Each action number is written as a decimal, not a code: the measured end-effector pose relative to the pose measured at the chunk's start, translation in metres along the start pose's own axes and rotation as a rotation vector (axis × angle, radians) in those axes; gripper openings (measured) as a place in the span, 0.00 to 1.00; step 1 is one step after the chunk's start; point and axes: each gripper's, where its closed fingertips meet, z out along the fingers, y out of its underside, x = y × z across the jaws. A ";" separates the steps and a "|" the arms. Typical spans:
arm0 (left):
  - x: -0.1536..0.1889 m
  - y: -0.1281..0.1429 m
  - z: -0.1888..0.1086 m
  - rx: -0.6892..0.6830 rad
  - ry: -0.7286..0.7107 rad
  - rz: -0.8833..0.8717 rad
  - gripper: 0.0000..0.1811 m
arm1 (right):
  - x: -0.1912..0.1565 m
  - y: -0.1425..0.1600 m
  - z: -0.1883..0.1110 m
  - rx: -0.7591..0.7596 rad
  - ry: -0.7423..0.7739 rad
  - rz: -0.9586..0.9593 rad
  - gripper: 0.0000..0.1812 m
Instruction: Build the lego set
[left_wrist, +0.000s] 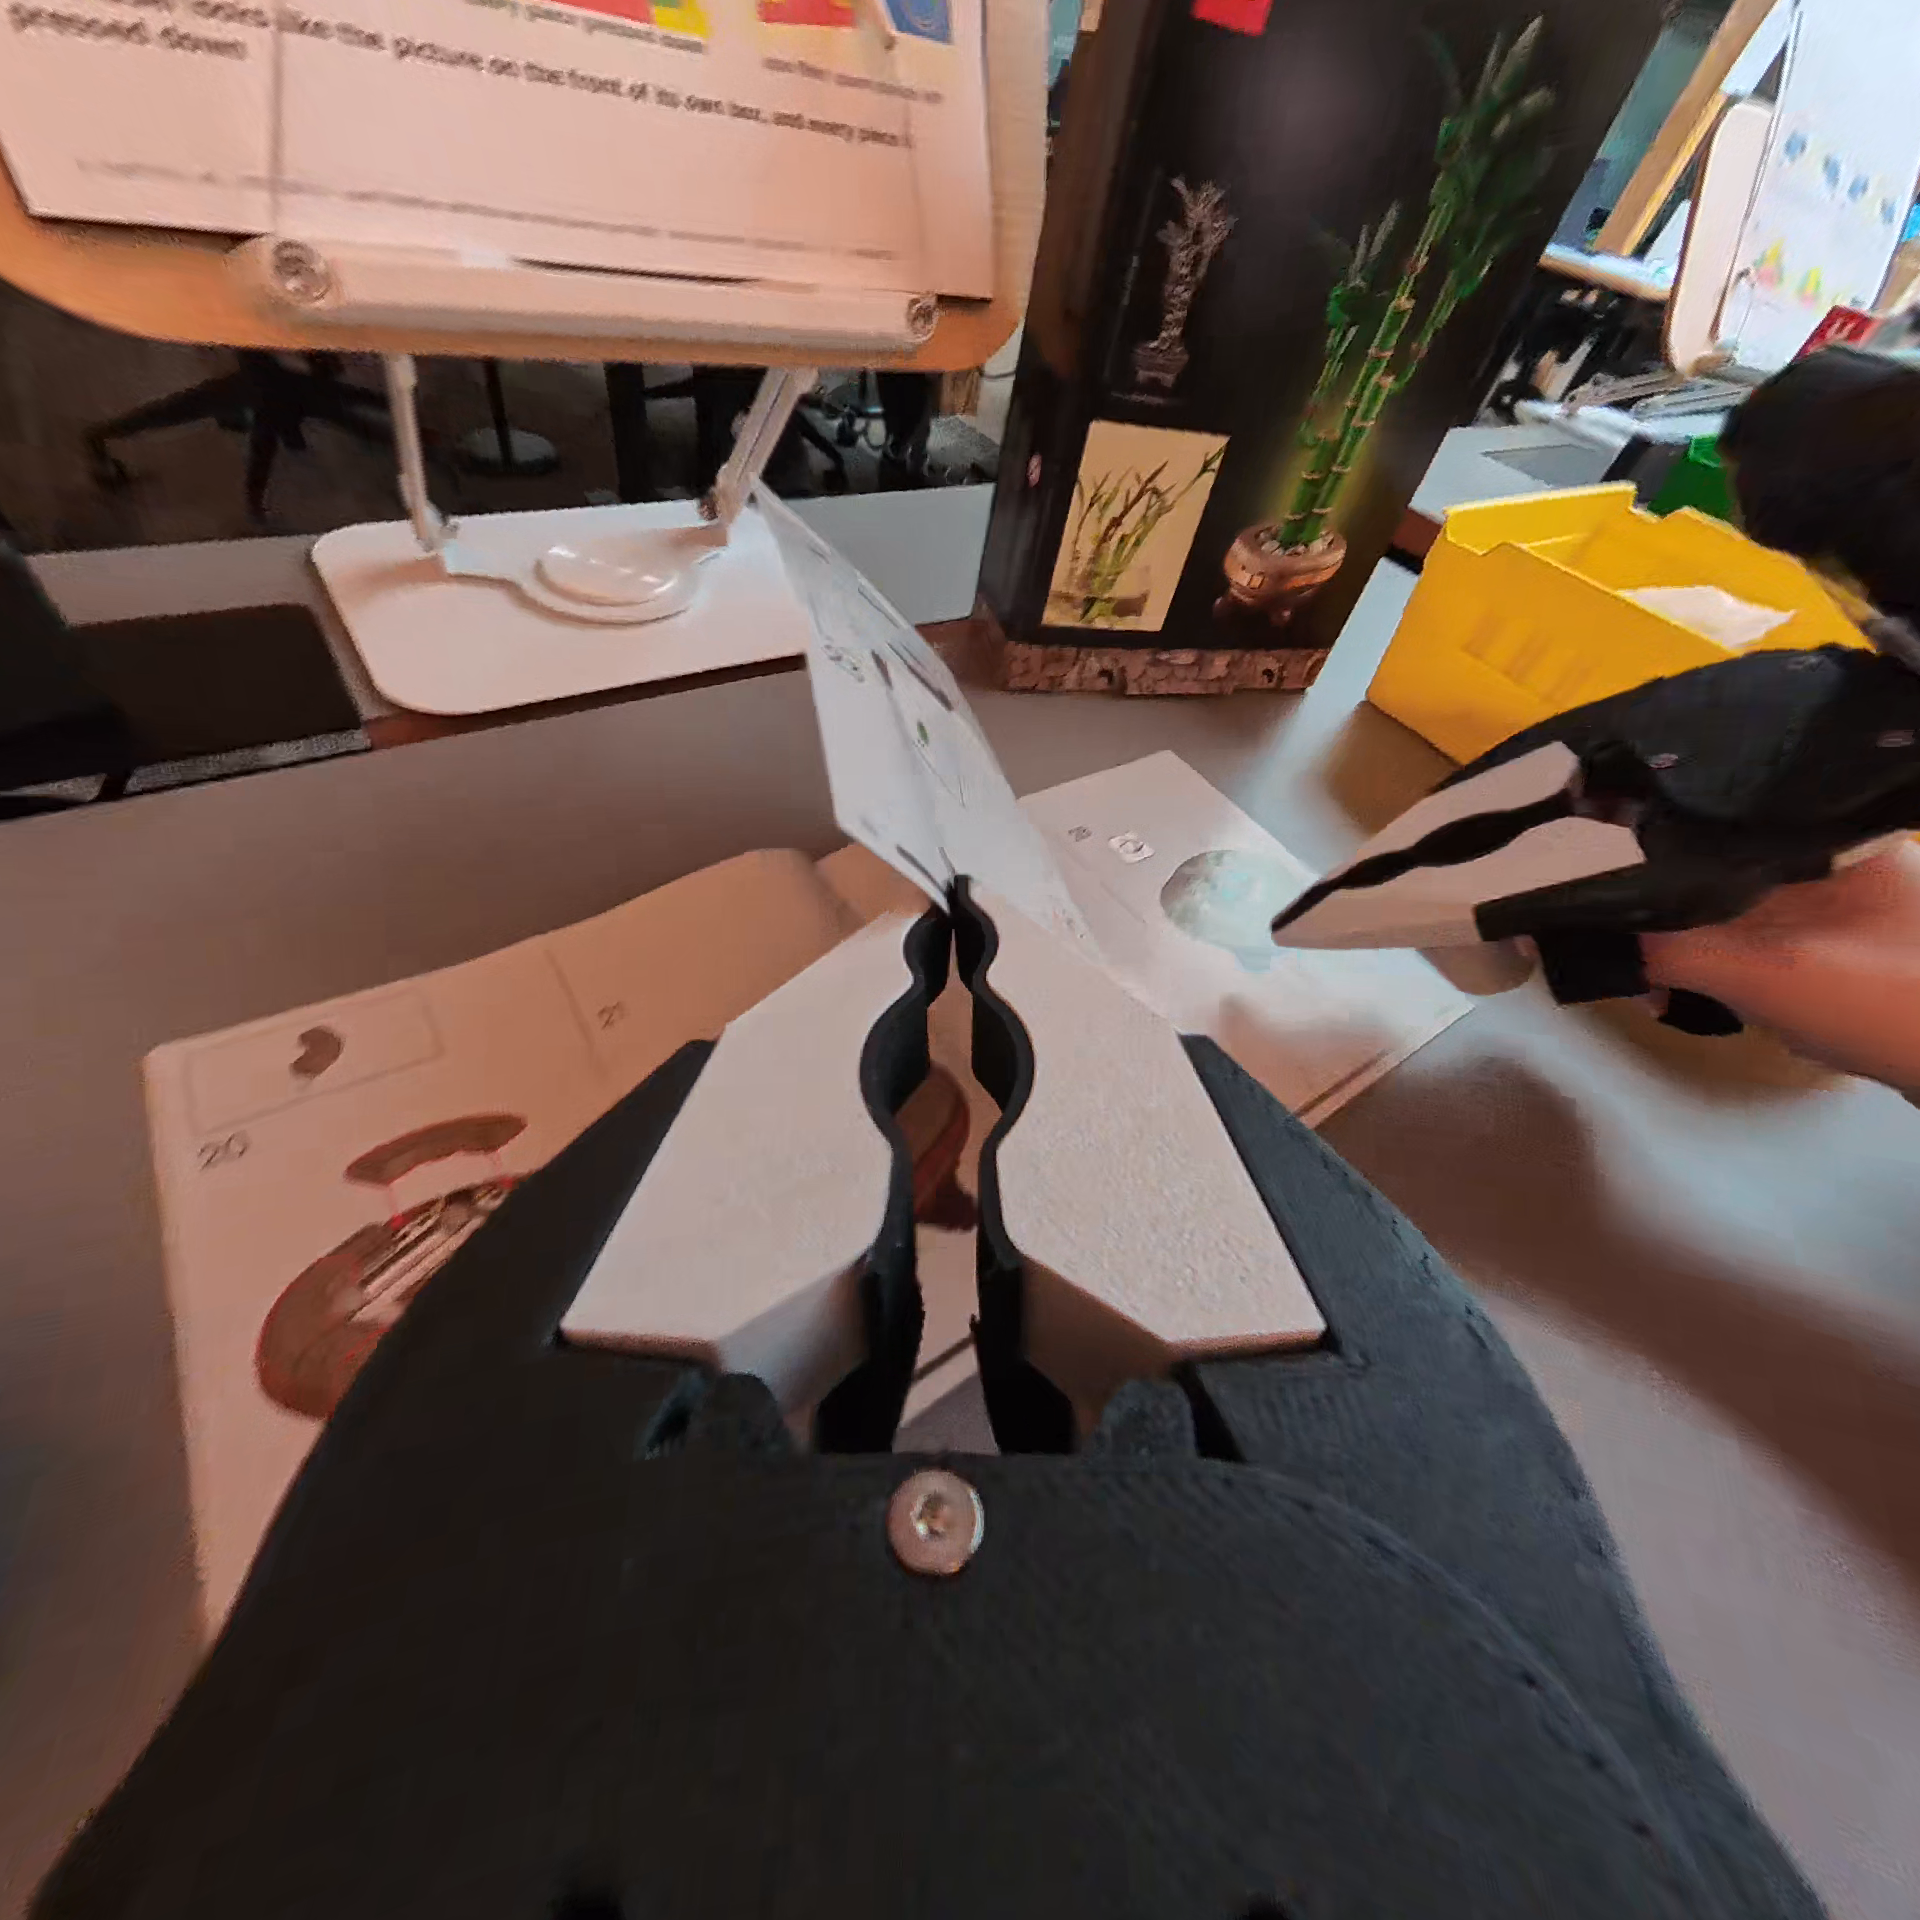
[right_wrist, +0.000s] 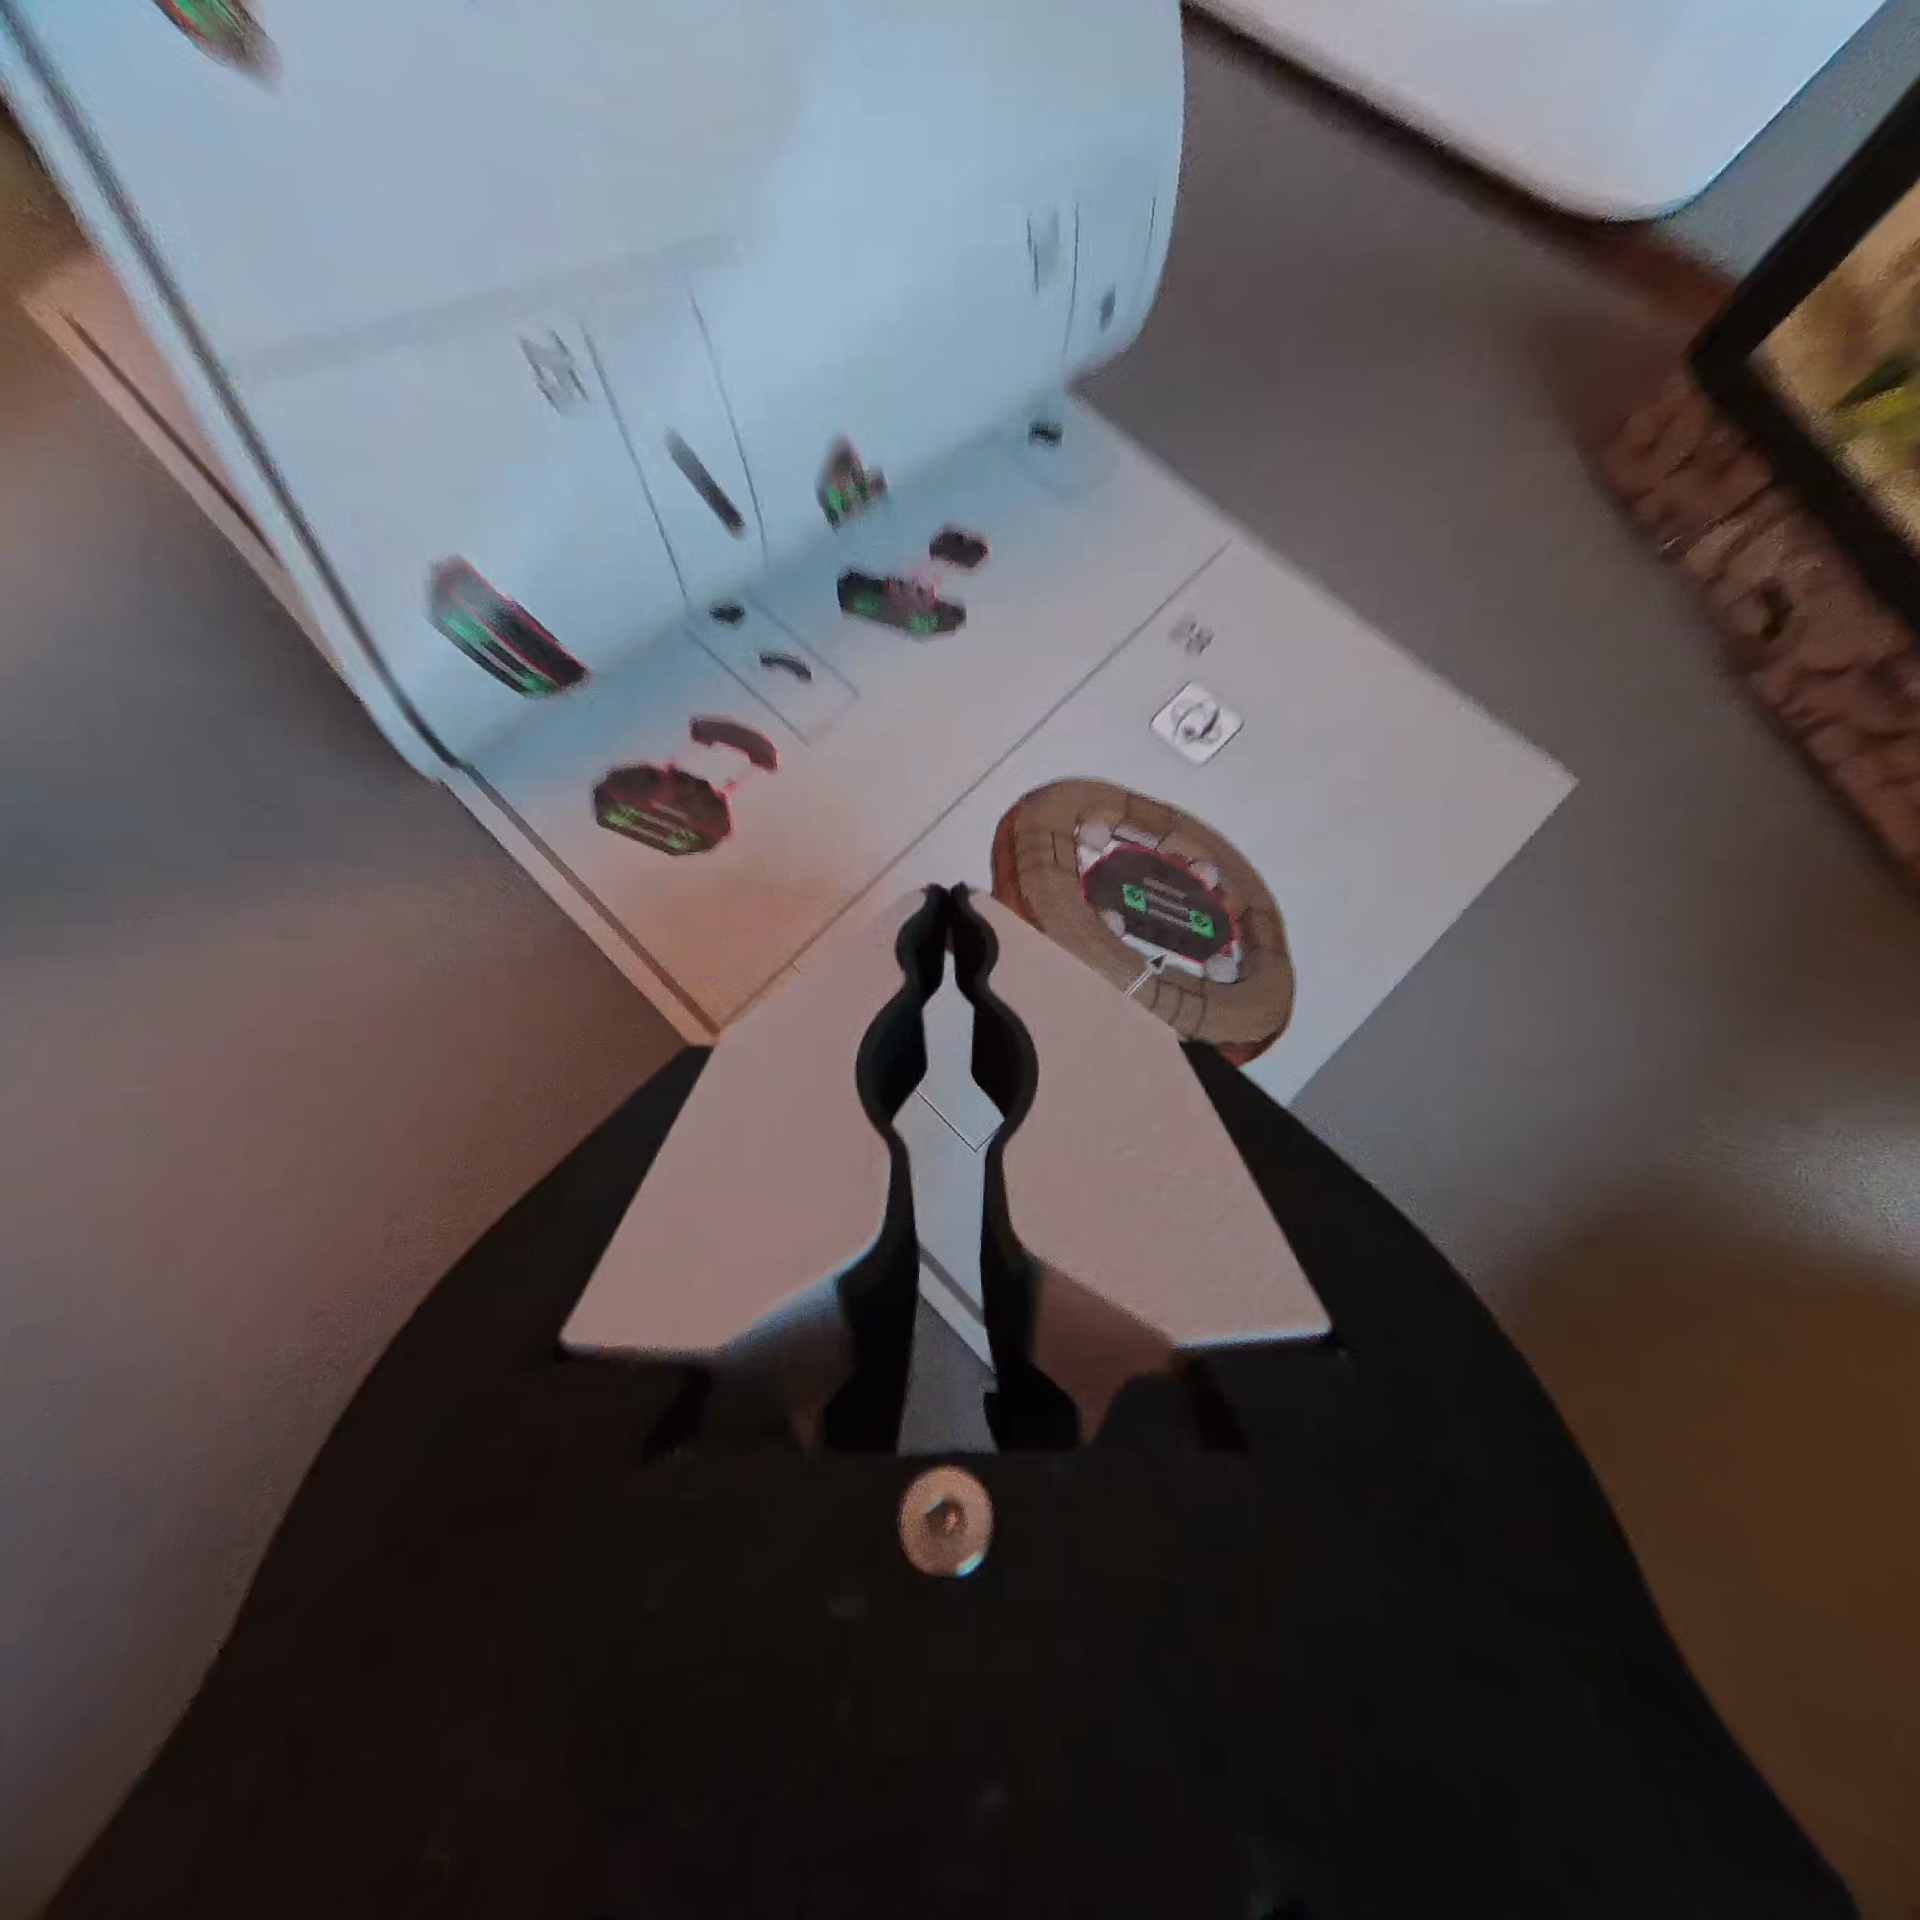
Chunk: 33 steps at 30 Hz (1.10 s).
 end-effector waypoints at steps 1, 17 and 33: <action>-0.005 0.004 -0.005 -0.014 -0.014 0.016 0.00 | -0.002 0.007 0.008 -0.039 -0.006 -0.013 0.00; -0.061 0.039 -0.051 -0.118 -0.109 0.005 0.00 | -0.010 0.000 0.012 0.046 -0.073 0.069 0.00; -0.081 0.053 -0.073 -0.135 -0.225 -0.029 0.11 | -0.097 -0.081 0.081 -0.048 -0.756 0.632 0.00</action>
